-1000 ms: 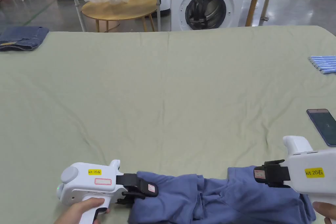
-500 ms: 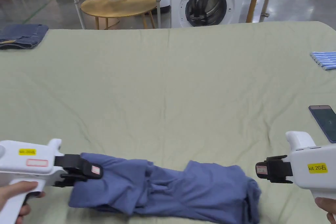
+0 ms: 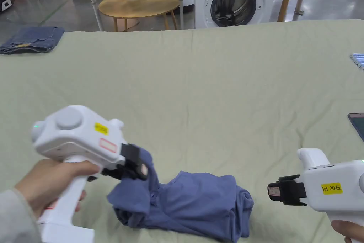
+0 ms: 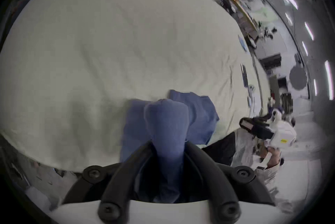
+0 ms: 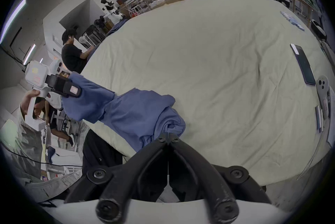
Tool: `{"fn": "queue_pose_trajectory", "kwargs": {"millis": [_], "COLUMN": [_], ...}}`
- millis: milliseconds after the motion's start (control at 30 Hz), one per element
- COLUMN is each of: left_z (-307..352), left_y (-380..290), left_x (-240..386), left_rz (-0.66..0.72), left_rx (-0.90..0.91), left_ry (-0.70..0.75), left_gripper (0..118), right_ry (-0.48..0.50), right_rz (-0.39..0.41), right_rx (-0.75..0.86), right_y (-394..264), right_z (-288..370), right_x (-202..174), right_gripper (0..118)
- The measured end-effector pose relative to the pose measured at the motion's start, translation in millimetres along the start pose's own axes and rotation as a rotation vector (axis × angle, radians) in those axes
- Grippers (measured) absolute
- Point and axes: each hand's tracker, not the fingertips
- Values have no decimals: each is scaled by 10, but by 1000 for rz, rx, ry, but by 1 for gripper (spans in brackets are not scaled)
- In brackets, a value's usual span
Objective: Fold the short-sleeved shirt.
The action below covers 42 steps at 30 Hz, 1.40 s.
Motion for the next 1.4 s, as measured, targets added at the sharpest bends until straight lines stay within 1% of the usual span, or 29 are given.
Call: {"fn": "queue_pose_trajectory", "kwargs": {"millis": [33, 100, 200, 333, 367, 400, 433, 467, 567, 600, 633, 667, 700, 733, 767, 833, 900, 933, 1000, 1033, 1100, 1167, 1200, 1233, 1300, 1367, 1400], "left_z": [-170, -540, -1043, -1523, -1561, -1529, -1456, -1308, -852, -681, -517, -426, -415, -429, -514, -753, -1084, -1279, -1635, -1829, -2186, -2285, -2343, -2379, -2315, -2284, -2203], "left_y": [52, 172, 160, 156, 152, 148, 144, 69, 92, 103, 103, 119, 149, 122, 140, 90, -55, -86, -126, -133, -138, -180, -175, -174, -225, -232, -182], "left_x": [152, 309, 668, 766, 762, 730, 701, 752, 629, 556, 448, 359, 275, 247, 251, 292, 359, 416, 514, 567, 651, 789, 828, 880, 988, 967, 925], "left_rz": [-24, -7, -65, -62, -66, -80, -65, -40, -96, -108, -99, -81, -64, -28, -30, -54, -105, -108, -137, -148, -153, -156, -142, -147, -174, -161, -142], "left_rx": [-12, -42, -121, -167, -174, -186, -182, -152, -30, 15, 75, 124, 130, 104, 44, 18, -67, -84, -145, -146, -177, -132, -140, -135, -149, -152, -149], "left_ry": [-20, -30, 11, 21, 11, -60, -133, -167, -191, -207, -216, -228, -252, -288, -280, -282, -298, -294, -247, -239, -172, -210, -231, -221, -220, -240, -275], "left_gripper": [5, 5, 5, 6, 17, 36, 60, 78, 79, 77, 61, 0, 0, 0, 0, 0, 0, 0, 0, 0, 0, 0, 0, 0, 0, 0, 0], "right_ry": [-1, -9, -29, -36, -37, -39, -41, -40, -37, -35, -31, -29, -24, -23, -21, -14, -14, -13, -10, -10, -10, -15, -16, -15, -13, -14, -12], "right_rz": [-4, -24, -29, -54, -59, -59, -61, -61, -64, -67, -71, -72, -67, -67, -69, -64, -62, -64, -68, -69, -66, -64, -64, -68, -73, -72, -67], "right_rx": [5, 8, 9, 16, 17, 19, 23, 24, 27, 32, 35, 36, 36, 38, 39, 39, 40, 42, 42, 45, 44, 47, 49, 51, 53, 49, 46], "right_y": [0, -12, -58, -106, -109, -114, -135, -138, -126, -122, -117, -112, -108, -101, -94, -89, -87, -87, -74, -80, -97, -115, -119, -146, -151, -140, -137], "right_z": [24, 63, 138, 200, 209, 222, 238, 244, 226, 221, 217, 214, 210, 206, 203, 206, 211, 216, 226, 243, 263, 295, 309, 285, 269, 223, 187], "right_x": [-8, 39, 104, 189, 199, 200, 249, 269, 238, 230, 231, 230, 218, 210, 203, 189, 182, 182, 175, 171, 177, 177, 180, 227, 237, 218, 194], "right_gripper": [0, 0, 0, 0, 0, 0, 0, 0, 0, 0, 0, 0, 0, 0, 0, 0, 0, 0, 0, 0, 0, 0, 0, 0, 0, 0, 0]}}
